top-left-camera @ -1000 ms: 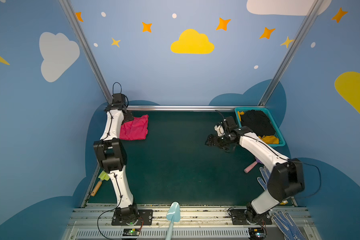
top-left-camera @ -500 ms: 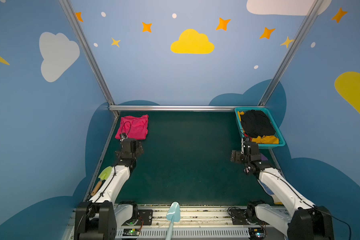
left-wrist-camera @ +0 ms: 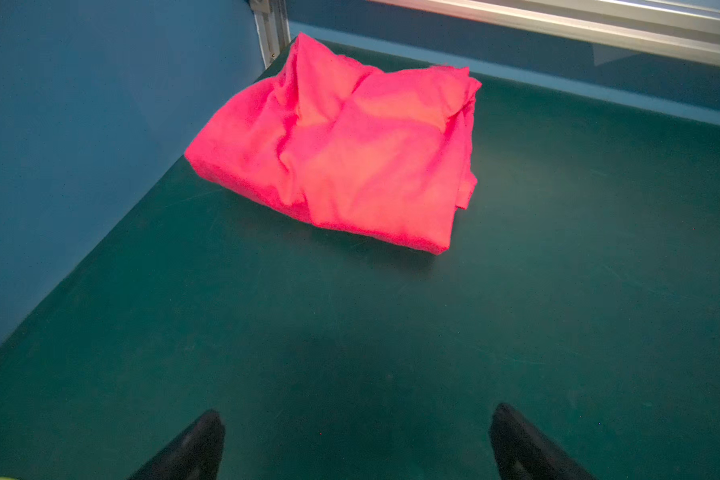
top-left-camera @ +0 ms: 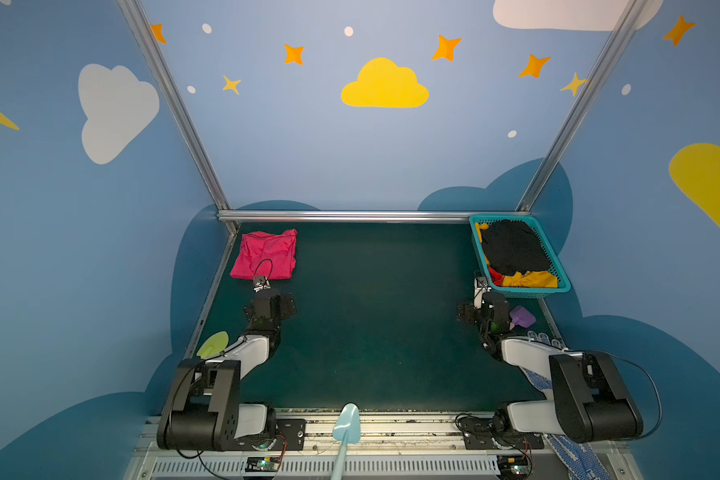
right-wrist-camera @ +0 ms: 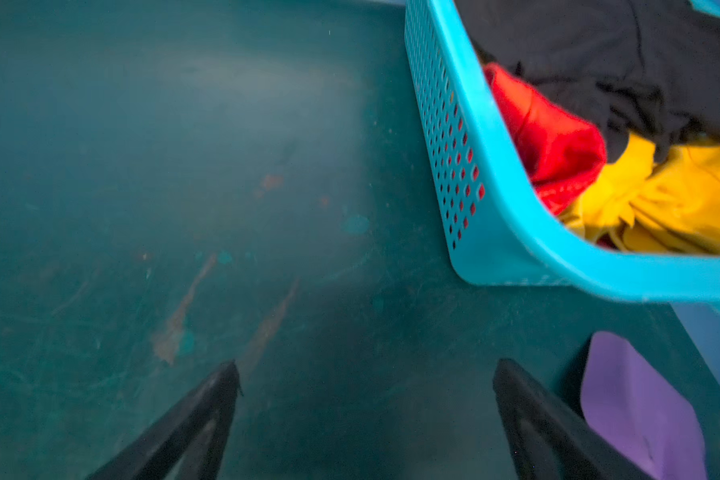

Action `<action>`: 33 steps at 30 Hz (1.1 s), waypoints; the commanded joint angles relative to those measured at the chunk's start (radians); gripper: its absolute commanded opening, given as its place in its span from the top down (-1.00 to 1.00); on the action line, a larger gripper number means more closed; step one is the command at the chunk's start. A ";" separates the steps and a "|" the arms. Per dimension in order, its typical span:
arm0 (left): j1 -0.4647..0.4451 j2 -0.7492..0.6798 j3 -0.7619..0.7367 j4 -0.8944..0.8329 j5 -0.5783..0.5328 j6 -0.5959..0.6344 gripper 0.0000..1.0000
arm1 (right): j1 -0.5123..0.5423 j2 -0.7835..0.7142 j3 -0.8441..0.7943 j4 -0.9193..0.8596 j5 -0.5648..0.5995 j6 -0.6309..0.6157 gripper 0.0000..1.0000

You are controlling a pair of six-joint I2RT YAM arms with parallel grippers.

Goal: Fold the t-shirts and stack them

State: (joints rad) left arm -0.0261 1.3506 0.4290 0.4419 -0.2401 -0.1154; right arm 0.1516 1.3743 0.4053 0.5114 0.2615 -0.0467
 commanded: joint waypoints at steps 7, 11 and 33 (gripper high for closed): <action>0.009 0.179 -0.014 0.322 0.013 0.043 -1.00 | -0.055 0.154 -0.022 0.355 -0.124 0.029 -0.94; 0.025 0.161 -0.004 0.276 0.056 0.052 -1.00 | -0.084 0.145 0.002 0.291 -0.166 0.051 -0.94; 0.026 0.160 -0.004 0.278 0.061 0.054 -1.00 | -0.089 0.144 0.001 0.297 -0.172 0.052 -0.94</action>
State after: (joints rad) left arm -0.0044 1.5242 0.4095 0.7074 -0.1879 -0.0734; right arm 0.0650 1.5276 0.3927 0.7891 0.1024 -0.0032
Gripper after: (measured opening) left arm 0.998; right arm 0.972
